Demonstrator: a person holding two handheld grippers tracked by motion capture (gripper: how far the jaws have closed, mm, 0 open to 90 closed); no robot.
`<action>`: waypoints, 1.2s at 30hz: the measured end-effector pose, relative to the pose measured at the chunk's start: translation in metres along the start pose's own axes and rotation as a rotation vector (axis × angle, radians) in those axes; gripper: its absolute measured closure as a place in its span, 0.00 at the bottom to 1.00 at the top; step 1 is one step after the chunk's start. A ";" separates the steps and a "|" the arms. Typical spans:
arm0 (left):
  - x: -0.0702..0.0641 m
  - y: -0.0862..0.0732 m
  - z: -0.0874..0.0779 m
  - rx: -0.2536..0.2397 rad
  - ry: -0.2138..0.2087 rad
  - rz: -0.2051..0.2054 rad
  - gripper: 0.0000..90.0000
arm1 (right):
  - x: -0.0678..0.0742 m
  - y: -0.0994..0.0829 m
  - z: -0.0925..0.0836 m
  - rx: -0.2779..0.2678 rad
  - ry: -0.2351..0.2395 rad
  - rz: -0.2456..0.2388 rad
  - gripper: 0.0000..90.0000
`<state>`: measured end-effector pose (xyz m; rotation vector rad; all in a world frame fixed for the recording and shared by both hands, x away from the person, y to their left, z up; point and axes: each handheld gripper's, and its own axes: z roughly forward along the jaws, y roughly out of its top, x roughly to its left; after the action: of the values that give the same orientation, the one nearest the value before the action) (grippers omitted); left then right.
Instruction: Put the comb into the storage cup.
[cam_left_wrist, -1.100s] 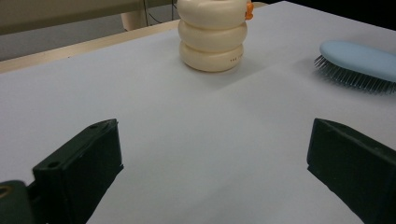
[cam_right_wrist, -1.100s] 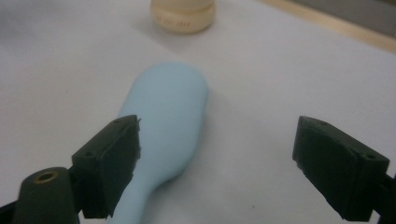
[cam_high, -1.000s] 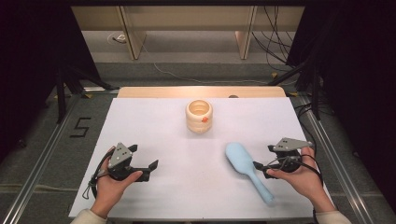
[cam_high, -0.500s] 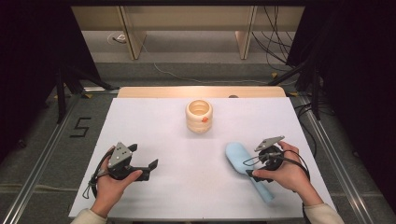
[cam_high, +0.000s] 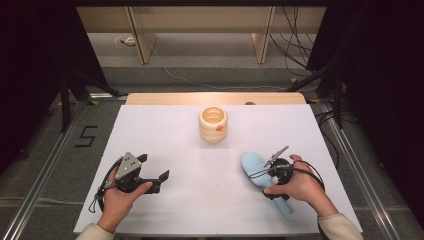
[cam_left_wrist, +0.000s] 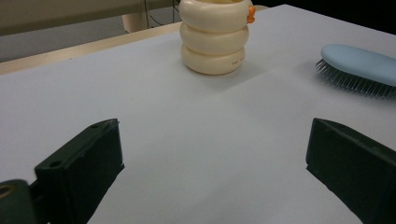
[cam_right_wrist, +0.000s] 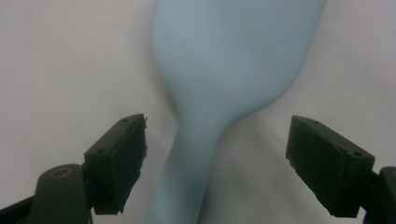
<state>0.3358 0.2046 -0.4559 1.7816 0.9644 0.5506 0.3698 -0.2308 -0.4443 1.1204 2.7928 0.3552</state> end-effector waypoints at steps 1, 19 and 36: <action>0.000 0.000 0.000 0.000 0.000 0.000 0.04 | 0.000 0.000 0.001 0.004 -0.002 -0.003 0.24; 0.001 0.000 0.000 -0.002 -0.007 -0.008 0.06 | 0.008 0.012 0.012 0.109 -0.035 -0.005 0.33; 0.002 0.000 -0.001 -0.008 -0.005 -0.009 0.06 | 0.010 0.015 0.015 0.155 -0.051 0.020 0.46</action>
<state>0.3361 0.2063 -0.4553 1.7692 0.9653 0.5433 0.3749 -0.2106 -0.4548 1.1713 2.8069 0.1117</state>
